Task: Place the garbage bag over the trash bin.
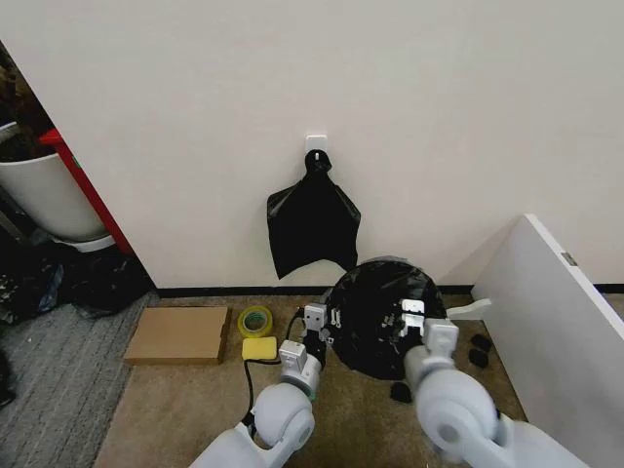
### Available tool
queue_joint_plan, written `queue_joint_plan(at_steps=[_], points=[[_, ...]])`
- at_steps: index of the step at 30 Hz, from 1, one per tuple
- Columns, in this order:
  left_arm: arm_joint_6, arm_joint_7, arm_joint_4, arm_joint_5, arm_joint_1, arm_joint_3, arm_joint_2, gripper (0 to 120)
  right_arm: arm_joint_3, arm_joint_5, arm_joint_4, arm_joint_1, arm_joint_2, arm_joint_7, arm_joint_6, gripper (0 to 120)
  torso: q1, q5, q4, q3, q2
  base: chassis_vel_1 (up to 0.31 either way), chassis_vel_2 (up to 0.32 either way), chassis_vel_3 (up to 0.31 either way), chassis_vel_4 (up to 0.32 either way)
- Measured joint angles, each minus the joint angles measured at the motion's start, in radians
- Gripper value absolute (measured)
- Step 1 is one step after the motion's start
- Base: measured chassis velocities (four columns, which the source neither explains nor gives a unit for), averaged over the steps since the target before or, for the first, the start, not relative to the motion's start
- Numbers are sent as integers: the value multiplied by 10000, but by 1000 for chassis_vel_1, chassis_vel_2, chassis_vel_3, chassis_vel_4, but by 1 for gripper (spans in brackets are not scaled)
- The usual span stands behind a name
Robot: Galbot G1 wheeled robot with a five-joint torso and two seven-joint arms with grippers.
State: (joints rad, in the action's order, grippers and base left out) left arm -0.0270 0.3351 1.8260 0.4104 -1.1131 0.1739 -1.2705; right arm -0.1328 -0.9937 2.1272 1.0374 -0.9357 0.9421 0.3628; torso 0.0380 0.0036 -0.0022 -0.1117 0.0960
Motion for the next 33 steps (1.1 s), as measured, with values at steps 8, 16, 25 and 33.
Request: queue_joint_plan(at_steps=[8,16,25,33], points=[[-21,-14,167,24,-38,20,131,1,-459,325,-1401,-927,-711,30,-54,0,0,0,0,0,0,0,0,0,0],[-300,-183,229,-230,-157,-45,322,1,-548,236,-2276,-1646,-988,113,147,0,0,-1,1,0,0,0,0,0,0],[-375,-250,280,-345,-308,-6,372,1,-267,273,-3590,-2085,-1379,-53,218,0,0,1,-1,0,0,0,0,0,0],[-434,-306,370,-520,-395,-26,411,1,-158,293,-3968,-2333,-1493,-118,264,0,0,1,0,0,0,0,0,0,0]])
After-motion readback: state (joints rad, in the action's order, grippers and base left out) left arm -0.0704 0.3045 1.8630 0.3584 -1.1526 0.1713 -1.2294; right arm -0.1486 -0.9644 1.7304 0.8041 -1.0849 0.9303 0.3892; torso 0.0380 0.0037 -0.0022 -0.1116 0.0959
